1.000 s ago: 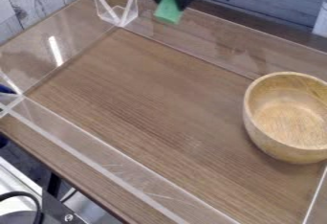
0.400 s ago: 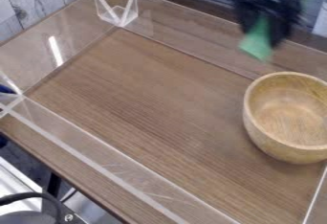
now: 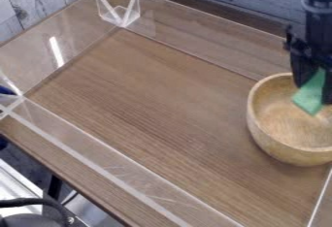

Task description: Put the green block in the brown bowl

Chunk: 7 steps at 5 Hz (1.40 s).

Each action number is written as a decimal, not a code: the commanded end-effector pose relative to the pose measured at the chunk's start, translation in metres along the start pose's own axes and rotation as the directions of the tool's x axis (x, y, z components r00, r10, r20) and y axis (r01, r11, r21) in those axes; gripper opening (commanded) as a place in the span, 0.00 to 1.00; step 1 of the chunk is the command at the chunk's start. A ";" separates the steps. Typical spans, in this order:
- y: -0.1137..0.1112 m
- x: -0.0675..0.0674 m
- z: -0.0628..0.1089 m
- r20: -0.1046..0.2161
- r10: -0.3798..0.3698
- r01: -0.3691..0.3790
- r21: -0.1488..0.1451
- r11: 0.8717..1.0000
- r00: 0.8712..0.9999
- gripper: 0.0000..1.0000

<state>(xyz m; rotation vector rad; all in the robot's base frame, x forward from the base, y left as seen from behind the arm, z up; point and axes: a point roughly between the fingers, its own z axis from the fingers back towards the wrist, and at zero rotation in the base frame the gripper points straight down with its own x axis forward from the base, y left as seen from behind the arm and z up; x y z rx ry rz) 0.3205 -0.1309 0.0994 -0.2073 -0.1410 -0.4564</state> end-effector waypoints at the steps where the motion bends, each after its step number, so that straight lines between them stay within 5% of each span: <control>1: -0.002 0.011 0.000 0.038 -0.019 0.019 0.001 1.000 0.999 0.00; 3: 0.004 0.012 -0.022 -0.004 -0.019 0.019 0.000 1.000 1.000 0.00; 7: 0.016 0.015 -0.025 -0.018 -0.004 0.004 0.004 1.000 1.000 0.00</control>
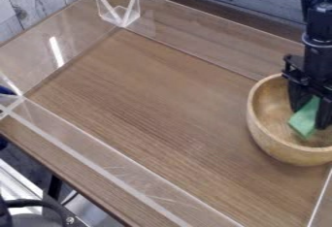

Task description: Put the green block in the brown bowl

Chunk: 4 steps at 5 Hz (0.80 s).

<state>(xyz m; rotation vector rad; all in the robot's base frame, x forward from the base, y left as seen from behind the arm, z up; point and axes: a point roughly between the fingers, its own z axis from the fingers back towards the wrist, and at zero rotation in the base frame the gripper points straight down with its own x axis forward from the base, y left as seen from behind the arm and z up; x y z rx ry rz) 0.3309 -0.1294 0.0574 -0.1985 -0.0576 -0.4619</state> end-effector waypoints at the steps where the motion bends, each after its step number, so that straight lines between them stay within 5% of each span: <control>1: 0.005 0.013 0.017 0.060 -0.004 0.003 0.015 1.000 0.998 0.00; 4: 0.014 0.014 0.011 0.040 0.011 -0.011 0.013 1.000 0.999 0.00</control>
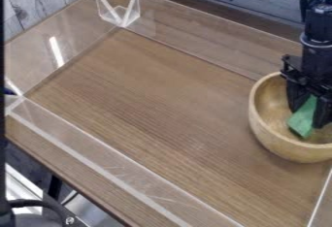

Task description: Put the green block in the brown bowl

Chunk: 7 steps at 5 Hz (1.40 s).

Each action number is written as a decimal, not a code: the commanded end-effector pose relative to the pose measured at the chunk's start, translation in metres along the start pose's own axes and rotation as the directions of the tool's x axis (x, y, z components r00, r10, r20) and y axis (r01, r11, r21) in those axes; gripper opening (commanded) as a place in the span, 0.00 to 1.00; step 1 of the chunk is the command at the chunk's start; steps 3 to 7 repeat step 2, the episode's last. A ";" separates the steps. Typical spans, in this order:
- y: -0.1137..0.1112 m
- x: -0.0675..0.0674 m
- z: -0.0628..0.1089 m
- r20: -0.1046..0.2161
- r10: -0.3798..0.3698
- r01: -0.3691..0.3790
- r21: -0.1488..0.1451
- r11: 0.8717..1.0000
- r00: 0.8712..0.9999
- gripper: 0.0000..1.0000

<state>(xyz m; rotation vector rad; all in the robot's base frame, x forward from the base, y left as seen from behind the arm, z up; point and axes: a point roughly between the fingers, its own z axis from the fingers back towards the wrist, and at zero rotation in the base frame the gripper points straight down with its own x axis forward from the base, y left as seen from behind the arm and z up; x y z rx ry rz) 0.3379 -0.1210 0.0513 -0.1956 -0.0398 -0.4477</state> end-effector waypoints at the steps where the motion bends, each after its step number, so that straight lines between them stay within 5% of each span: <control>1: 0.004 0.011 0.018 0.057 -0.001 0.001 0.012 1.000 0.998 0.00; 7: 0.004 0.010 0.022 0.061 -0.001 0.000 0.010 1.000 0.998 0.00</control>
